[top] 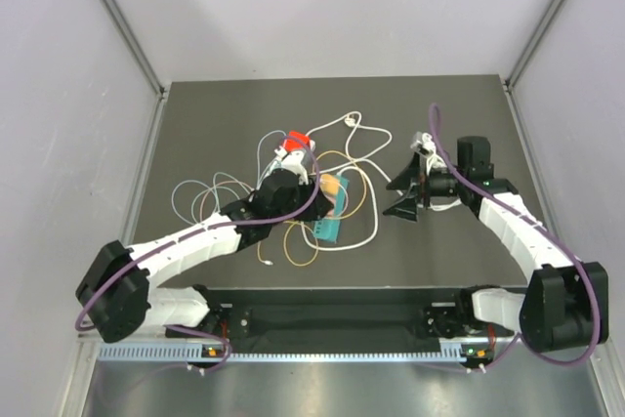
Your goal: Pull the plug off the socket
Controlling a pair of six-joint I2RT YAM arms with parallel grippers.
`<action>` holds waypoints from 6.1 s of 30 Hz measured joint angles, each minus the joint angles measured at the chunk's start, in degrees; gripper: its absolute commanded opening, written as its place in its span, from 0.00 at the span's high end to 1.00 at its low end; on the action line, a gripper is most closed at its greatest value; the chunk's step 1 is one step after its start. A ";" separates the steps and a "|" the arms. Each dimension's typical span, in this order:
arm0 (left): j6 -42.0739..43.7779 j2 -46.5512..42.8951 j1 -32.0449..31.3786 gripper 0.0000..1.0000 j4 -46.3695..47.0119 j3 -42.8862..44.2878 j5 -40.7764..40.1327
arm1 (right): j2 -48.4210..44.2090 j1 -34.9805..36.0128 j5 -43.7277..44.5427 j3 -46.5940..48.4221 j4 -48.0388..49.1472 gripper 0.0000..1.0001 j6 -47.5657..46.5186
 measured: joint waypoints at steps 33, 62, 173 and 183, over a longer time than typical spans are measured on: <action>-36.13 9.57 -5.16 1.00 13.60 3.17 -21.64 | 10.03 23.54 38.91 -2.36 19.30 0.44 31.65; -29.81 -3.41 -5.51 1.00 13.64 -1.01 -13.66 | 10.54 13.60 37.92 -0.31 14.69 1.00 31.39; 44.33 7.93 -2.54 1.00 -0.98 76.52 -35.63 | -3.32 7.91 13.81 5.62 -11.98 0.00 -22.27; 65.35 21.46 -1.44 1.00 18.69 90.73 -38.05 | -3.32 6.16 13.03 5.60 -11.91 0.00 -20.74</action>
